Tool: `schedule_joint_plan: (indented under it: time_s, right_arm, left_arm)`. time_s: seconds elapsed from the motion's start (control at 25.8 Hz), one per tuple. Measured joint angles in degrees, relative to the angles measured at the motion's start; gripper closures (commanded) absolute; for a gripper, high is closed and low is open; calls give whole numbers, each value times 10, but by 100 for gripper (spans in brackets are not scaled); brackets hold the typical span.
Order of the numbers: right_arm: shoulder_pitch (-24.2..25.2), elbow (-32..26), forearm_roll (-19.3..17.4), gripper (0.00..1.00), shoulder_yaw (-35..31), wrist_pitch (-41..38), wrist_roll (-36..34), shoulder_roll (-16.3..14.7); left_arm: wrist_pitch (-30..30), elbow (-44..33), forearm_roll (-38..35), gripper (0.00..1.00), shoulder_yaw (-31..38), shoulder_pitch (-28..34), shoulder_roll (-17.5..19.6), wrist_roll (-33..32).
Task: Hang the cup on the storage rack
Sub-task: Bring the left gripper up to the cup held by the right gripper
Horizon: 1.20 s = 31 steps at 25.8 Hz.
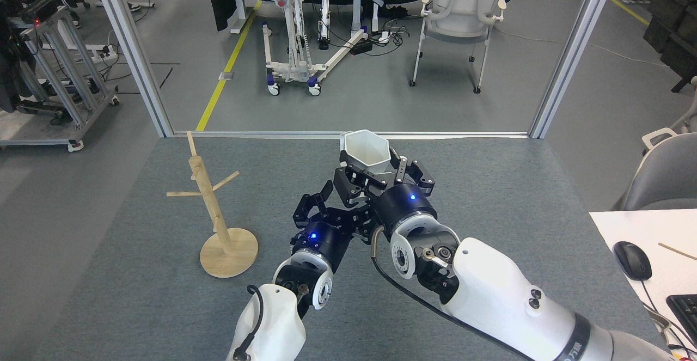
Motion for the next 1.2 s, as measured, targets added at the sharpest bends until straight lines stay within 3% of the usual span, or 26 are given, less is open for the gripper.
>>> schedule_joint_plan:
  time_s: [0.27, 0.35, 0.81, 1.2]
  right_arm:
    - [3, 1, 1, 100, -1, 0, 1, 0]
    - [5, 1, 1, 100, -1, 0, 0, 0]
    - [13, 3, 1, 100, -1, 0, -2, -1]
    - [-9, 7, 0, 100, -1, 18, 19, 9]
  left_arm:
    - [3, 20, 2, 7, 3, -16, -1, 2]
    - [3, 21, 2, 2, 4, -19, 0, 2]
    - [1, -17, 5, 1, 2, 1, 2, 1]
    - [2, 27, 7, 1, 2, 3, 2, -32]
